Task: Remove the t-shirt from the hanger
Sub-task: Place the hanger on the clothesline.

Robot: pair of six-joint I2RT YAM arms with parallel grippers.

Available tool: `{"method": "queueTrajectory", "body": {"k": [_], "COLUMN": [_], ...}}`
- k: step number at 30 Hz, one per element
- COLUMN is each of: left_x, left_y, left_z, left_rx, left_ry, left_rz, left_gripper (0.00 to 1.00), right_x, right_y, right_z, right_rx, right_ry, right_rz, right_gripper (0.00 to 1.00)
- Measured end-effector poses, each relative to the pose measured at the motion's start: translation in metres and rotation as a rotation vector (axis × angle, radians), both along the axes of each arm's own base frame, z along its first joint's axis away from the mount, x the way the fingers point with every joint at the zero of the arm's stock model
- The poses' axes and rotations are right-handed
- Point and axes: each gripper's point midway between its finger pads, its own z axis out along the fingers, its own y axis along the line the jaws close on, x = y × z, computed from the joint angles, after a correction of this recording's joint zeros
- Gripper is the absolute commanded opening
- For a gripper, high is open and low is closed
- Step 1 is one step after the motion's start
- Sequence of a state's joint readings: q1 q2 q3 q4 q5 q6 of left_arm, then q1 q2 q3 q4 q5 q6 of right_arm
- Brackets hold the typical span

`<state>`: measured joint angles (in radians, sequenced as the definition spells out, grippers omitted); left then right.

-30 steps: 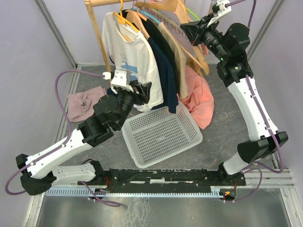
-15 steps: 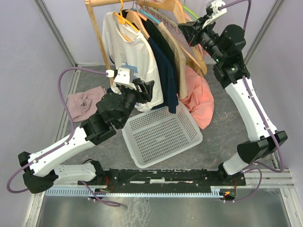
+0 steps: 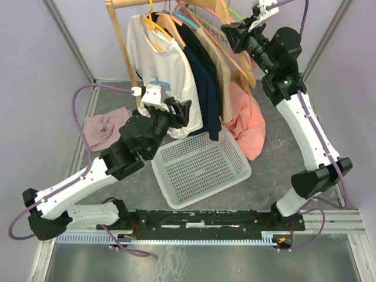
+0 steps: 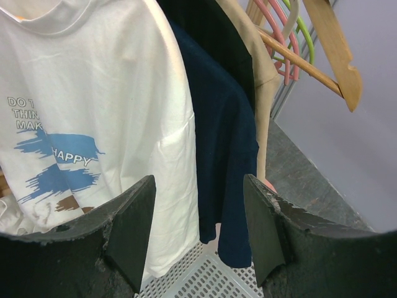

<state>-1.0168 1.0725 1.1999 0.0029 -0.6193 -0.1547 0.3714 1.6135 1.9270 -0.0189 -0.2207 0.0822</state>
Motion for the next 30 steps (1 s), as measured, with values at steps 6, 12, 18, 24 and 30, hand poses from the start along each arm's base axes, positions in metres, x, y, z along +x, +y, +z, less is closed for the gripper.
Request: {"method": "queueTrajectory", "body": {"k": [6,12,18,24,30], "left_x": [-0.001,-0.001,-0.001,-0.001,-0.001], "left_y": [0.003,0.004,0.004,0.004,0.004], "left_z": [0.003,0.003,0.003,0.004,0.001], "left_rx": [-0.007,-0.009,-0.009,-0.013,-0.009], "left_ry": [-0.004,-0.005,-0.005,-0.007,-0.005], "left_rz": [0.002,0.007,0.008,0.008,0.009], "left_gripper": [0.65,0.65,0.65,0.65,0.65], "right_x": [0.022,0.043,0.059,0.069,0.081], "right_y": [0.011,0.023,0.041,0.052,0.057], "right_z": [-0.007,-0.025,-0.039,-0.045,-0.05], "right_rx": [-0.008,-0.036,-0.075,-0.088,-0.091], "right_ry": [0.011,0.028,0.034,0.033,0.034], "right_rz": [0.008,0.006,0.008,0.015,0.013], "right_gripper": [0.01,0.01,0.01,0.01,0.01]}}
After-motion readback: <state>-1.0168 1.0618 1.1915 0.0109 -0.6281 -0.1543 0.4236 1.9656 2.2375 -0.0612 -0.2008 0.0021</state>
